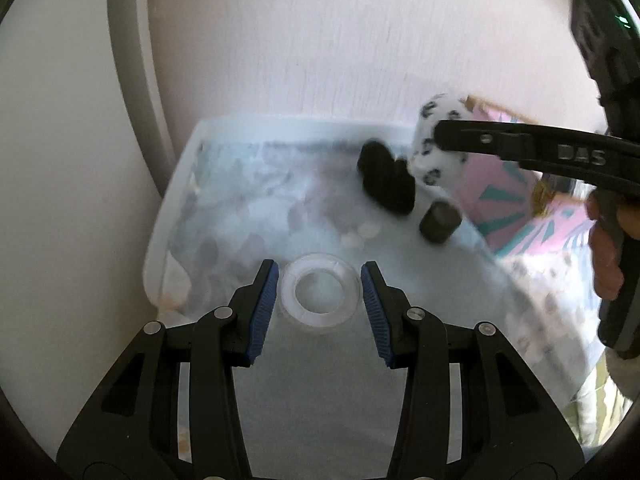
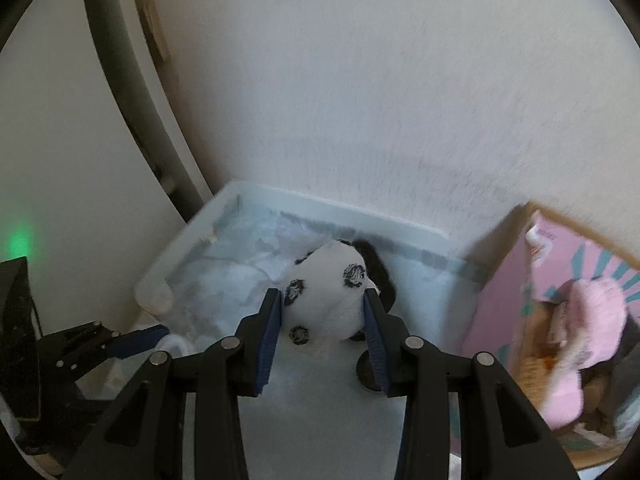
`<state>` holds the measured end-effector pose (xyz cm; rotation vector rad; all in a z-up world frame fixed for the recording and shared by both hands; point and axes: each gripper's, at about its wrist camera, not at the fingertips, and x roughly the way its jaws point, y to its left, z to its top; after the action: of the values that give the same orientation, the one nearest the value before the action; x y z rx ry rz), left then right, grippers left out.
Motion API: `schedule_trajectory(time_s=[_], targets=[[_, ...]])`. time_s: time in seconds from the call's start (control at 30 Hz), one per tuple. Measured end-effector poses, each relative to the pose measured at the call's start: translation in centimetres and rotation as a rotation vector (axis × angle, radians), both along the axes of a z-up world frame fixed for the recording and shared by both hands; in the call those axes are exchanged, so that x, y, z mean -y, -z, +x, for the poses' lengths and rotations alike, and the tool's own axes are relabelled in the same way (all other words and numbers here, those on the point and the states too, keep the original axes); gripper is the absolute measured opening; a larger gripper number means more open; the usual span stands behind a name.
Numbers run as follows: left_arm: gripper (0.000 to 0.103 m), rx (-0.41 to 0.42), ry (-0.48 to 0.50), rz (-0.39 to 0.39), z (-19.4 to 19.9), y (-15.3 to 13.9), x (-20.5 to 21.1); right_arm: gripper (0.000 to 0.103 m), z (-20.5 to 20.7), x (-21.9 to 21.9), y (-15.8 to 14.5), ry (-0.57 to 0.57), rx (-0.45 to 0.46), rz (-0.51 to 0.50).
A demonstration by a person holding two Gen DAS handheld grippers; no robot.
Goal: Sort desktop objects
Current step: 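Carry the white ring and panda plush into the box and release both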
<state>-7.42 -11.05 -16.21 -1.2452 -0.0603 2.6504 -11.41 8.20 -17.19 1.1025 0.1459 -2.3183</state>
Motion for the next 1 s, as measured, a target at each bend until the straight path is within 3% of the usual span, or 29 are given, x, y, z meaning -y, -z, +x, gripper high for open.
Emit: schedule_trajectory(time_s=[0.17, 0.3, 0.47, 0.67, 0.8, 1.0], targets=[[0.040, -0.041, 0.035, -0.010, -1.6, -4.5, -1.8, 0.037, 0.2, -2.8, -4.9, 0.003, -0.034, -0.025], [0.040, -0.085, 0.106, -0.004, -3.4, -8.5, -4.6, 0.037, 0.0, -6.9, -8.8, 0.041, -0.038, -0.061], [0.040, -0.116, 0.205, -0.001, -5.2, -11.7, -9.3, 0.037, 0.0, -13.2, -12.0, 0.110, -0.079, -0.031], [0.040, -0.131, 0.331, -0.009, -6.7, -13.6, -16.4, 0.037, -0.4, -19.4, -12.1, 0.181, -0.056, -0.024], [0.040, -0.111, 0.396, 0.006, -7.2, -13.4, -20.4, 0.037, -0.6, -22.7, -11.3, 0.215, -0.030, -0.045], [0.040, -0.085, 0.429, -0.021, -7.4, -12.0, -24.0, 0.037, -0.8, -24.3, -9.5, 0.220, 0.001, -0.047]])
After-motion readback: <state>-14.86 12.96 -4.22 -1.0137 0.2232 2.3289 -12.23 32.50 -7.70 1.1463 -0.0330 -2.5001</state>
